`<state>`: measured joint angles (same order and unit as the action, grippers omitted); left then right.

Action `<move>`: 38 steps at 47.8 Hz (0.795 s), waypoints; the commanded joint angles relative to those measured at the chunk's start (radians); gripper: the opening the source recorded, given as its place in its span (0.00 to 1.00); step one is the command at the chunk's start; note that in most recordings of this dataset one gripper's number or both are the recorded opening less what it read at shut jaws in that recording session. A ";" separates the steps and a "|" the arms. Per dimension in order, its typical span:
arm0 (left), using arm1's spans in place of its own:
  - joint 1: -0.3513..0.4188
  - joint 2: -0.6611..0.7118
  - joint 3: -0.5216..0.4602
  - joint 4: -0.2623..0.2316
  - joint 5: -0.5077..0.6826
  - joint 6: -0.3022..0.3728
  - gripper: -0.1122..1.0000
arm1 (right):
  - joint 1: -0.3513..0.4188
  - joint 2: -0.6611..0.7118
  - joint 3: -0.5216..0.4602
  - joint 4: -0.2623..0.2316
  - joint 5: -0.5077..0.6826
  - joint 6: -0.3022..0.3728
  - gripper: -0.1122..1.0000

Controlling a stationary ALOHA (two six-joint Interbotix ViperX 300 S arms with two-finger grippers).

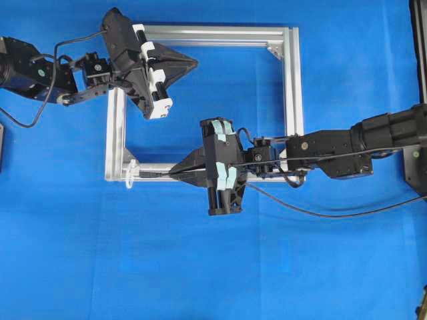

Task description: Insert the wire through the string loop located on the left side.

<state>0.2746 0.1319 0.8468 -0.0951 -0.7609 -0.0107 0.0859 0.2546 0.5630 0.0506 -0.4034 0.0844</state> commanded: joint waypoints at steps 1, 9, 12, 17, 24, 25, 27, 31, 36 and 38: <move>-0.002 -0.031 -0.008 0.002 -0.006 -0.002 0.10 | 0.002 -0.008 -0.020 -0.003 -0.003 -0.002 0.10; -0.002 -0.031 -0.008 0.003 -0.006 -0.002 0.10 | 0.002 0.020 -0.044 -0.003 -0.005 -0.002 0.10; -0.002 -0.031 -0.006 0.003 -0.006 -0.002 0.10 | 0.002 0.032 -0.058 -0.003 -0.005 -0.002 0.10; -0.002 -0.031 -0.006 0.003 -0.006 -0.002 0.10 | -0.003 0.052 -0.087 -0.003 -0.003 -0.002 0.10; -0.002 -0.031 -0.006 0.003 -0.006 -0.002 0.10 | -0.012 0.080 -0.127 -0.003 -0.005 -0.003 0.10; -0.002 -0.031 -0.006 0.003 -0.006 -0.002 0.10 | -0.012 0.083 -0.133 -0.003 -0.003 -0.003 0.10; -0.002 -0.031 -0.006 0.003 -0.005 -0.002 0.10 | -0.015 0.091 -0.144 -0.005 -0.005 -0.003 0.10; -0.002 -0.031 -0.006 0.003 -0.006 -0.002 0.10 | -0.020 0.107 -0.167 -0.011 -0.005 -0.003 0.10; -0.002 -0.032 -0.006 0.003 -0.006 -0.002 0.10 | -0.020 0.133 -0.204 -0.017 -0.005 -0.003 0.10; -0.002 -0.031 -0.006 0.003 -0.006 -0.002 0.10 | -0.020 0.144 -0.216 -0.018 -0.005 -0.003 0.10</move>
<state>0.2746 0.1319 0.8468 -0.0936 -0.7609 -0.0107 0.0675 0.4050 0.3850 0.0353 -0.4034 0.0828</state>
